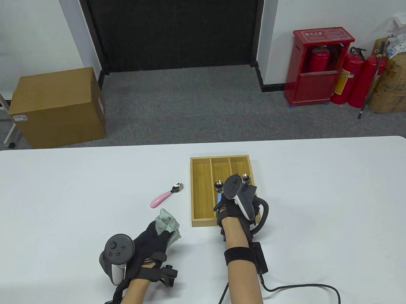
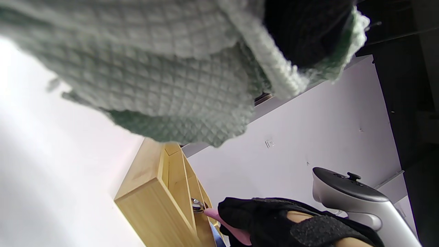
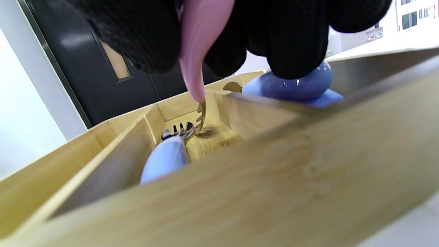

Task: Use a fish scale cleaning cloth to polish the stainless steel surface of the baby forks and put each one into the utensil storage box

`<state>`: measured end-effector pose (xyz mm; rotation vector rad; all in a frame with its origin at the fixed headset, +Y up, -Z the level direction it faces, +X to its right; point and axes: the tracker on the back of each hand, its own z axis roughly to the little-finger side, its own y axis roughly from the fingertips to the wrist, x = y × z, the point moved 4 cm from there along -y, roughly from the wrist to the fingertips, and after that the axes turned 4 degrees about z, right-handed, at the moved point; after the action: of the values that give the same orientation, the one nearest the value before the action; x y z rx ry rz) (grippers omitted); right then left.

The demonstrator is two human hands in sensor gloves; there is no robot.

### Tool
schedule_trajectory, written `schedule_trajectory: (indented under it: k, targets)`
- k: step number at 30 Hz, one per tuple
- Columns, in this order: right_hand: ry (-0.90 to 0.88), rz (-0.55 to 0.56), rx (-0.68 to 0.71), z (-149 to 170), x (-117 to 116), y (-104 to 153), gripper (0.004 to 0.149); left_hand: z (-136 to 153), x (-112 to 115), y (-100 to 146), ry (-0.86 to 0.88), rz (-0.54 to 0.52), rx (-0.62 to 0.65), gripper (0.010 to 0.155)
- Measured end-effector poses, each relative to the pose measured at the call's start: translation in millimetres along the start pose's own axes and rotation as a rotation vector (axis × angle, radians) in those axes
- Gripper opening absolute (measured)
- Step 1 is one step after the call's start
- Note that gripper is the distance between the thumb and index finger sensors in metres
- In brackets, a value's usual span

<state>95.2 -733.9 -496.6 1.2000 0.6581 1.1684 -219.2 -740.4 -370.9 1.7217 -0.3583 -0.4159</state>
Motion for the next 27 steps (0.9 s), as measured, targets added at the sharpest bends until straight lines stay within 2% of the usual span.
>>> schedule_trajectory:
  k: [6, 12, 17, 21, 24, 27]
  targets:
    - [-0.061, -0.045, 0.009, 11, 4, 2, 0.052, 0, 1, 0, -0.006, 0.006, 0.005, 0.049]
    - [-0.185, -0.035, 0.054, 27, 29, 12, 0.05, 0, 4, 2, 0.04, 0.015, 0.003, 0.049]
    - [-0.345, -0.045, 0.157, 36, 52, 32, 0.051, 4, 16, 3, 0.256, 0.072, -0.007, 0.049]
    - [-0.517, -0.087, 0.256, 42, 67, 52, 0.053, 3, 29, 3, 0.392, 0.161, -0.002, 0.049]
    - [-0.636, -0.142, 0.355, 49, 65, 71, 0.057, 1, 42, 5, 0.497, 0.238, -0.007, 0.05]
    - [-0.763, -0.233, 0.42, 53, 48, 90, 0.064, -1, 55, 7, 0.586, 0.307, -0.012, 0.051]
